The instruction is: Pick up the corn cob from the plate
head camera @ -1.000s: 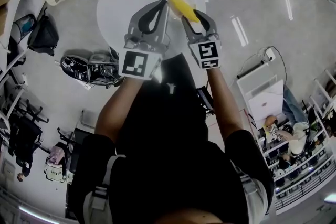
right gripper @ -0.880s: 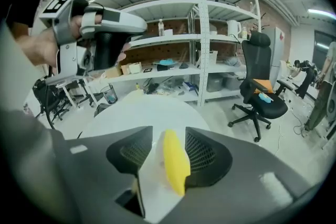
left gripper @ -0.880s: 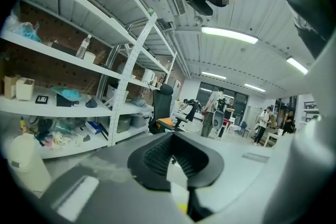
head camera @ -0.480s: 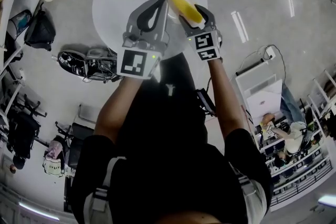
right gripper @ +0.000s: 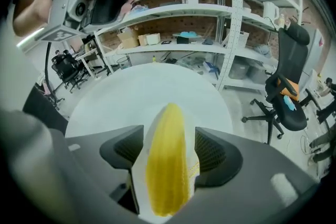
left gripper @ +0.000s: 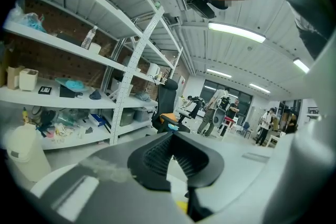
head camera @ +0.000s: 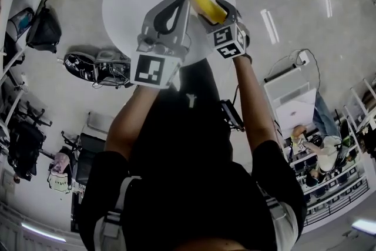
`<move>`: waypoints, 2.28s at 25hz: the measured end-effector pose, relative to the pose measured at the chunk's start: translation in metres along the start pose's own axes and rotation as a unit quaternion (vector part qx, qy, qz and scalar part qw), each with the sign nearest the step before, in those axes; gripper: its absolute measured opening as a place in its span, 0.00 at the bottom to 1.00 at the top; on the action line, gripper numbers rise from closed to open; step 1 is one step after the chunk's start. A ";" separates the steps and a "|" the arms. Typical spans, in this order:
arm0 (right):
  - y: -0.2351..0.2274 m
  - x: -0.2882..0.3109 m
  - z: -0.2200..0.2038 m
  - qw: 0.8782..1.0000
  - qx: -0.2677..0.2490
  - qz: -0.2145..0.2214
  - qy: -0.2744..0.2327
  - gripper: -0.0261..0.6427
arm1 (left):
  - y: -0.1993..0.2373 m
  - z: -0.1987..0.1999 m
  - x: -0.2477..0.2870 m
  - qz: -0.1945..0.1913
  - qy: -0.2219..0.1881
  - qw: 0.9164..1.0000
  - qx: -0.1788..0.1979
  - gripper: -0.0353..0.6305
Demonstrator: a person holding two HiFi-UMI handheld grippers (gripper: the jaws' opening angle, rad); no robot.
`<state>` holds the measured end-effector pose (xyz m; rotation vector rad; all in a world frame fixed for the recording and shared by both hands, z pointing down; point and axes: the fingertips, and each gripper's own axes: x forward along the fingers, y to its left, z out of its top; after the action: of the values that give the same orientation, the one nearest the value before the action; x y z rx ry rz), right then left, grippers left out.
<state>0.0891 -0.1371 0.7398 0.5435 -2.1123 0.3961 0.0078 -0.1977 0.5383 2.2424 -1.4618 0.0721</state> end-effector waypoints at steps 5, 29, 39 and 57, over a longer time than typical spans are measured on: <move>0.002 0.012 -0.007 0.999 -0.013 0.020 0.021 0.52 | 0.004 -0.003 0.003 0.003 0.003 1.000 -0.006 0.05; 0.004 0.028 -0.013 0.999 -0.034 0.016 0.006 0.48 | 0.006 -0.009 0.007 0.008 0.003 1.000 -0.019 0.05; 0.003 0.029 -0.014 1.000 -0.017 0.009 -0.003 0.42 | 0.008 -0.010 0.006 0.009 0.003 1.000 -0.020 0.05; -0.002 0.030 -0.011 0.999 0.021 -0.028 -0.005 0.41 | 0.014 -0.010 -0.010 0.009 0.001 1.000 -0.018 0.05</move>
<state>0.0834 -0.1406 0.7709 0.6277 -2.0971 0.4083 -0.0071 -0.1894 0.5493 2.2005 -1.4708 0.0535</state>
